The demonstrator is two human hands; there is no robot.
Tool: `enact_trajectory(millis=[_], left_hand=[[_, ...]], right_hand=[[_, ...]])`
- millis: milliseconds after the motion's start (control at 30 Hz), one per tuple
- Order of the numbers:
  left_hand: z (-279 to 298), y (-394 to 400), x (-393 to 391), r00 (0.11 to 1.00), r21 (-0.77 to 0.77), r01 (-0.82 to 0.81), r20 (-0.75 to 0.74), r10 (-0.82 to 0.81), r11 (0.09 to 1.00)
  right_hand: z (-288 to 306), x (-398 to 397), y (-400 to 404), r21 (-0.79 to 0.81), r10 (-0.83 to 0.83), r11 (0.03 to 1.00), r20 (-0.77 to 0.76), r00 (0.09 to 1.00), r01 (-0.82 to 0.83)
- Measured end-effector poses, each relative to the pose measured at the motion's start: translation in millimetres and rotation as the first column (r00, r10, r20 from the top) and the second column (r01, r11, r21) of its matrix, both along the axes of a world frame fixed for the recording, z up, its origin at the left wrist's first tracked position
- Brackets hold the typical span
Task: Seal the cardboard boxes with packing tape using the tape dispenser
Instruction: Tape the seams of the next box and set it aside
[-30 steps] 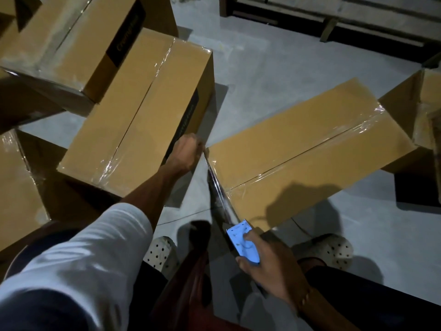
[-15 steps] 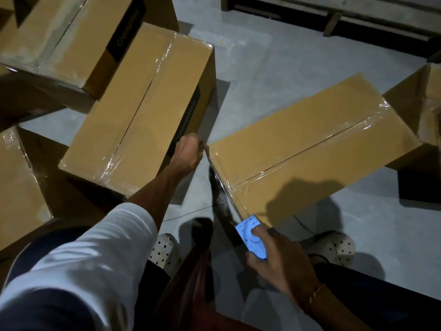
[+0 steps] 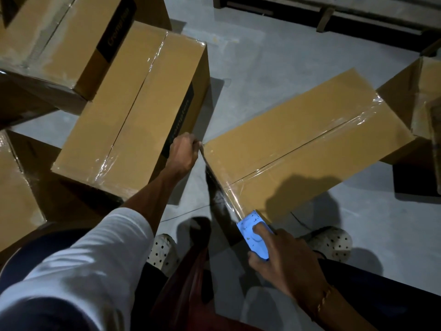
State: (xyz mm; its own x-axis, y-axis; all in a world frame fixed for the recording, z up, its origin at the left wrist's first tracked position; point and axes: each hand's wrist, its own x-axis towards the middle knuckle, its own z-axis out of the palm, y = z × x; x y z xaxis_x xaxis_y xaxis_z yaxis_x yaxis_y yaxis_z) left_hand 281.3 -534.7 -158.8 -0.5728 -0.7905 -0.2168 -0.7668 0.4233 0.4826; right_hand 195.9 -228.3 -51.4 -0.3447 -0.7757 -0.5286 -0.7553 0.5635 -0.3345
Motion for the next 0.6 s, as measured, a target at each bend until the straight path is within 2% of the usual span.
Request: enact_trajectory(millis=[200, 433, 600], left_hand=[[1.9, 3.7, -5.9, 0.998, -0.055, -0.001, 0.065, 0.005, 0.999], [3.8, 4.1, -7.9, 0.995, -0.088, 0.032, 0.101, -0.023, 0.996], [0.4, 1.8, -2.5, 0.991, -0.059, 0.002, 0.137, 0.006, 0.998]], right_hand=[[-18.6, 4.0, -4.4, -0.005, -0.057, 0.998, 0.13, 0.99, 0.058], [-26.9, 0.4, -6.8, -0.014, -0.042, 0.999, 0.106, 0.993, 0.044], [-26.4, 0.6, -10.5, -0.018, -0.041, 0.999, 0.153, 0.987, 0.044]])
